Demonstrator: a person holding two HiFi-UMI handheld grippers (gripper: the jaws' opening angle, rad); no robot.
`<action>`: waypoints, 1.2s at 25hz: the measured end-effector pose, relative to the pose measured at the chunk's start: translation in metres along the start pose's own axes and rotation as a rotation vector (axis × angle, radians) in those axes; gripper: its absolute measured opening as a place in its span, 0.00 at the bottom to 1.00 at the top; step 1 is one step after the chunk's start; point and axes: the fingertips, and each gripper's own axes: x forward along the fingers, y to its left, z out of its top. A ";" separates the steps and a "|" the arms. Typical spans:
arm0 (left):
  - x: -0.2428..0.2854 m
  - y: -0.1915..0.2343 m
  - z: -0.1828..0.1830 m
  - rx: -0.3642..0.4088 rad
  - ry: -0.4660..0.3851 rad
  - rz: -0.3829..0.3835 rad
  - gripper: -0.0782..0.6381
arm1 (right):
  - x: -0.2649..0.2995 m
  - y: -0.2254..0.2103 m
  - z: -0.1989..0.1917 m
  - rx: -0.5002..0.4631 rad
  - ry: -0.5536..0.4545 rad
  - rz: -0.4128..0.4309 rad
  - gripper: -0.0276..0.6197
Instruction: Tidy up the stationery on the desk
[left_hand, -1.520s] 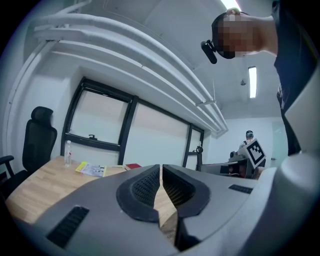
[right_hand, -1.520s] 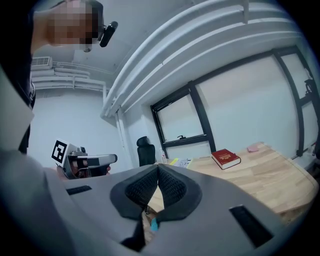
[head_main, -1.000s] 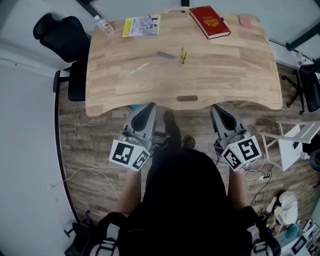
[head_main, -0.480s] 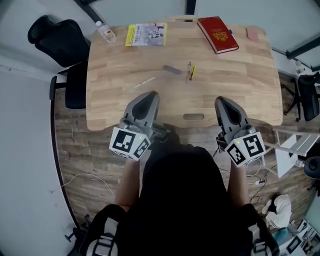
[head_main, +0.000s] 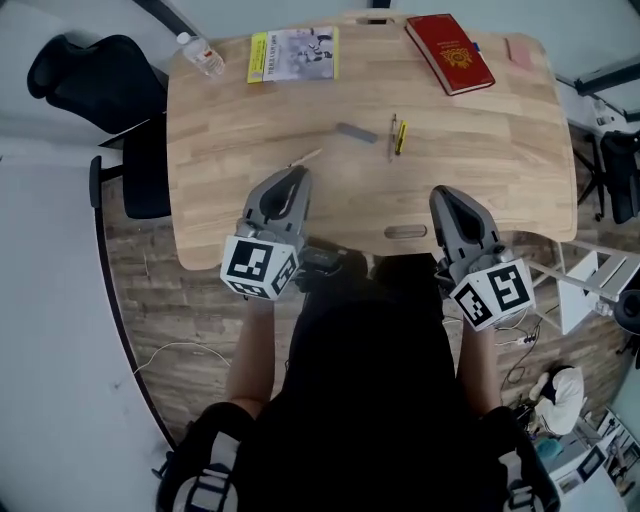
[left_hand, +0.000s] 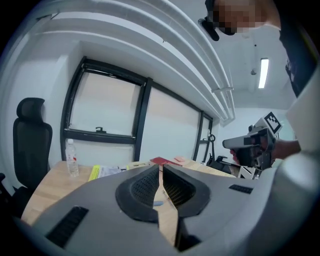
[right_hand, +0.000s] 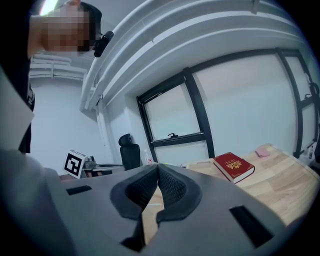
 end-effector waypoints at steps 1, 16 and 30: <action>0.004 0.007 -0.004 -0.018 0.013 0.005 0.17 | 0.004 0.001 -0.002 0.010 0.006 0.003 0.07; 0.046 0.067 -0.101 -0.105 0.255 0.020 0.26 | 0.043 -0.001 -0.032 0.069 0.139 0.019 0.07; 0.092 0.102 -0.214 0.072 0.551 -0.009 0.42 | 0.047 -0.015 -0.055 0.090 0.217 -0.021 0.07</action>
